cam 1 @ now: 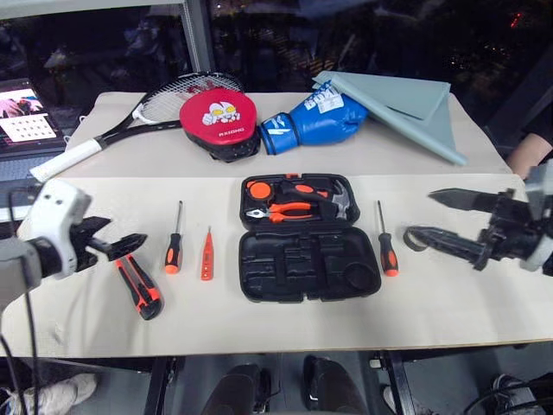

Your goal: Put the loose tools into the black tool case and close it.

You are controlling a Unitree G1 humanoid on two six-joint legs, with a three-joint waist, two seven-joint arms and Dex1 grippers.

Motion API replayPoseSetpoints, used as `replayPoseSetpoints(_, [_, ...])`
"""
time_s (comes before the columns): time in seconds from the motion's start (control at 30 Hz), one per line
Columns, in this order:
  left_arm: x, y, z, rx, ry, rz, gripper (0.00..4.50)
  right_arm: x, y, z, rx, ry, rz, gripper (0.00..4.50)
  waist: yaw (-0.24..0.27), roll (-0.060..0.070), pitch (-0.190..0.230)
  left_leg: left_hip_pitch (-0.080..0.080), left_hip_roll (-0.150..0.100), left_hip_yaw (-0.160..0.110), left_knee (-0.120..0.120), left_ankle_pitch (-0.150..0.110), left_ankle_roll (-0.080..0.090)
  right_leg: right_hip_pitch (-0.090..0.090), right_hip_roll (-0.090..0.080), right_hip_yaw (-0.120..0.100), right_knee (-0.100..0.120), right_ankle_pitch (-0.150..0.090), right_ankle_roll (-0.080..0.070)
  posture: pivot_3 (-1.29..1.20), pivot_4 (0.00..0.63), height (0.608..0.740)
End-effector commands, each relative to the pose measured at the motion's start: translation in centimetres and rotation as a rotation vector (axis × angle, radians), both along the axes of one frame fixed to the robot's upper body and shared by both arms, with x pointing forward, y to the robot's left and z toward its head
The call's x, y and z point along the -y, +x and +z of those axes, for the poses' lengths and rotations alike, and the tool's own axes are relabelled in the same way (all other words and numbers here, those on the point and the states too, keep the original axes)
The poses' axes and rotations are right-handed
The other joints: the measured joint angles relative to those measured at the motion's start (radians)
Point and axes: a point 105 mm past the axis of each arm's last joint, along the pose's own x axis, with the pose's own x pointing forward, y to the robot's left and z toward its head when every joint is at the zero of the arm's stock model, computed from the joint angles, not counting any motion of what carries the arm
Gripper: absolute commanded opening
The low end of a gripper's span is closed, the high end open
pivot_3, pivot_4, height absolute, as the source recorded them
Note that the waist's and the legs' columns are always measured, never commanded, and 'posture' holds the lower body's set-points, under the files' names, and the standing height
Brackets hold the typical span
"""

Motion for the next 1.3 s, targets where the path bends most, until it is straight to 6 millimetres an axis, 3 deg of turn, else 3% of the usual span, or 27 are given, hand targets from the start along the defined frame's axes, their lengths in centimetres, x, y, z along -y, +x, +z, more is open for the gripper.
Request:
replayPoseSetpoints(0.03, [1.8, 0.8, -0.1, -0.076, 0.001, -0.007, 4.49, -3.2, -1.5, 0.7, 0.05, -0.003, 0.111, 4.45, 0.0, -0.001, 0.0, 0.0, 0.0, 0.0, 0.0, 0.0, 0.0, 0.0, 0.0, 0.0, 0.0, 0.0, 0.0, 0.0, 0.15, 0.732])
replayPoseSetpoints(0.27, [2.6, 1.7, -2.6, -0.189, 0.086, 0.024, 4.49, -5.6, -2.5, -0.3, 0.069, 0.034, 0.195, 4.45, 0.0, -0.003, 0.0, 0.0, -0.001, -0.001, -0.001, 0.0, -0.001, 0.0, 0.0, -0.001, -0.001, 0.0, 0.0, 0.0, 0.15, 0.732])
replayPoseSetpoints(0.5, [3.3, 2.0, -4.5, -0.25, 0.081, 0.015, 4.49, -6.0, -2.5, -0.7, 0.089, 0.06, 0.178, 4.45, 0.001, -0.004, 0.001, 0.001, -0.001, -0.001, 0.0, 0.004, -0.006, 0.001, 0.0, -0.001, 0.002, 0.0, 0.0, 0.0, 0.15, 0.732])
replayPoseSetpoints(0.6, [4.0, 2.2, -5.5, -0.268, 0.066, -0.011, 3.84, -6.0, -2.5, -0.4, 0.109, 0.075, 0.171, 4.5, 0.003, -0.004, 0.001, 0.001, -0.001, -0.002, 0.0, 0.005, -0.008, 0.001, -0.001, -0.001, 0.004, 0.0, 0.0, 0.0, 0.15, 0.732])
replayPoseSetpoints(0.8, [3.9, 3.0, -7.2, -0.304, 0.036, 0.036, 1.72, -5.7, -2.5, 0.4, 0.128, 0.098, 0.16, 4.5, 0.014, -0.004, 0.0, 0.004, -0.001, -0.001, 0.001, 0.006, -0.009, 0.001, -0.002, 0.001, 0.009, 0.0, 0.0, 0.0, 0.15, 0.732])
replayPoseSetpoints(0.87, [3.7, 3.4, -7.0, -0.293, 0.027, 0.053, 1.0, -5.4, -2.5, 0.5, 0.132, 0.102, 0.15, 4.5, 0.021, -0.004, 0.0, 0.004, -0.001, -0.002, 0.002, 0.006, -0.009, 0.002, -0.002, 0.001, 0.011, 0.0, 0.0, 0.0, 0.15, 0.732])
replayPoseSetpoints(1.07, [3.7, 5.0, -4.3, -0.148, 0.048, 0.001, 0.93, -4.9, -2.6, 0.4, 0.137, 0.097, 0.106, 4.5, 0.03, -0.005, 0.0, 0.003, -0.001, -0.002, 0.003, 0.006, -0.009, 0.001, -0.002, 0.001, 0.012, 0.0, 0.0, 0.0, 0.15, 0.732])
replayPoseSetpoints(1.13, [3.8, 6.4, -1.8, -0.015, 0.062, -0.036, 0.93, -4.4, -2.9, 0.2, 0.121, 0.099, 0.084, 4.5, 0.03, -0.006, 0.0, 0.002, -0.001, -0.002, 0.003, 0.006, -0.009, -0.001, -0.002, 0.001, 0.012, 0.0, 0.0, 0.0, 0.15, 0.732])
replayPoseSetpoints(1.2, [5.3, 7.4, 1.2, 0.111, 0.048, -0.153, 0.93, -3.8, -3.3, 0.0, 0.1, 0.101, 0.06, 4.5, 0.033, -0.009, 0.001, 0.0, -0.001, -0.002, 0.003, 0.006, -0.009, -0.002, -0.002, 0.001, 0.011, 0.0, -0.001, 0.0, 0.15, 0.732])
replayPoseSetpoints(1.3, [8.3, 7.6, 4.0, 0.195, 0.054, -0.369, 0.93, -3.2, -3.9, -0.8, 0.051, 0.082, 0.045, 4.5, 0.034, -0.012, 0.001, -0.008, -0.002, -0.003, 0.005, 0.005, -0.008, -0.008, -0.002, 0.0, 0.011, 0.0, -0.001, 0.0, 0.15, 0.732])
